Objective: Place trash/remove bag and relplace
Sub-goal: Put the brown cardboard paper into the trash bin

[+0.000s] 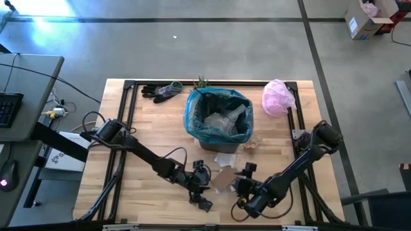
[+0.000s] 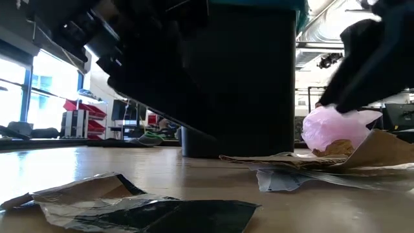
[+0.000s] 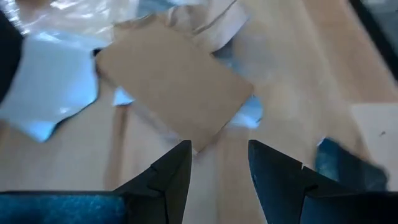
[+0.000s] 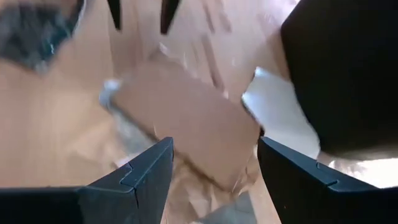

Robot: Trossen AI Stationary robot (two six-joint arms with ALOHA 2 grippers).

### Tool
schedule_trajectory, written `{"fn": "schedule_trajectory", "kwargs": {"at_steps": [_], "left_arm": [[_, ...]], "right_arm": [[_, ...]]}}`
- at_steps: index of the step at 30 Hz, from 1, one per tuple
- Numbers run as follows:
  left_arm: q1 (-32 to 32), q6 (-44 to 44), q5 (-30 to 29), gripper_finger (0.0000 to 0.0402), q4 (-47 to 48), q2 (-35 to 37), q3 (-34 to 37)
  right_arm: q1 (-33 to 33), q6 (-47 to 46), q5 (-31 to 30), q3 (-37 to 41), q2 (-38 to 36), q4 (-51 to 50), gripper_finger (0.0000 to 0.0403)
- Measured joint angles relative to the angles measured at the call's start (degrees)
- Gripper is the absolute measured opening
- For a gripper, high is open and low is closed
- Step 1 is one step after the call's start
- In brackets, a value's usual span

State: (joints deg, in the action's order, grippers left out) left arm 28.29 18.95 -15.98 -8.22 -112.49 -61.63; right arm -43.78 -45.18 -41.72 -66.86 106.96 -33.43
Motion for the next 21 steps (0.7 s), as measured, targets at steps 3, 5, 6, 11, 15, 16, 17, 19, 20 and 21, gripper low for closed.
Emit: {"fn": "schedule_trajectory", "kwargs": {"at_steps": [3,5,6,11,15,16,17,19,20,21], "left_arm": [[-0.26,0.38,1.0,0.0142,-2.85,-1.72,-0.08],[-0.64,0.48,1.36,0.0142,-4.09,-2.73,-0.04],[-0.87,0.49,1.39,0.0142,-4.58,-3.04,-0.04],[-1.76,0.47,1.99,0.0142,-5.45,-3.14,-0.08],[-2.15,0.47,1.98,0.0142,-5.5,-3.16,-0.08],[-2.19,0.45,1.98,0.0142,-5.46,-3.16,-0.08],[-2.22,0.44,1.98,0.0142,-5.41,-3.16,-0.08],[-2.38,0.42,1.98,0.0142,-5.48,-3.16,-0.08],[-2.42,0.44,1.98,0.0142,-5.49,-3.16,-0.08],[-2.43,0.44,1.95,0.0142,-5.45,-3.16,-0.08]], "right_arm": [[0.86,1.55,2.45,1.99,0.0,1.66,0.022],[1.17,1.93,3.74,3.33,0.0,2.63,0.022],[1.37,1.97,4.14,3.9,0.0,2.94,0.022],[2.02,2.74,5.22,6.41,0.0,5.92,0.022],[3.07,4.1,5.86,8.07,0.0,7.14,0.022],[3.4,4.15,5.91,8.32,0.0,7.31,0.022],[3.72,4.22,5.93,8.57,0.0,7.51,0.022],[4.19,4.65,6.34,8.95,0.0,7.98,0.022],[4.44,5.03,6.8,9.12,0.0,8.55,0.022],[4.68,5.23,7.23,9.26,0.04,9.19,0.022]]}}
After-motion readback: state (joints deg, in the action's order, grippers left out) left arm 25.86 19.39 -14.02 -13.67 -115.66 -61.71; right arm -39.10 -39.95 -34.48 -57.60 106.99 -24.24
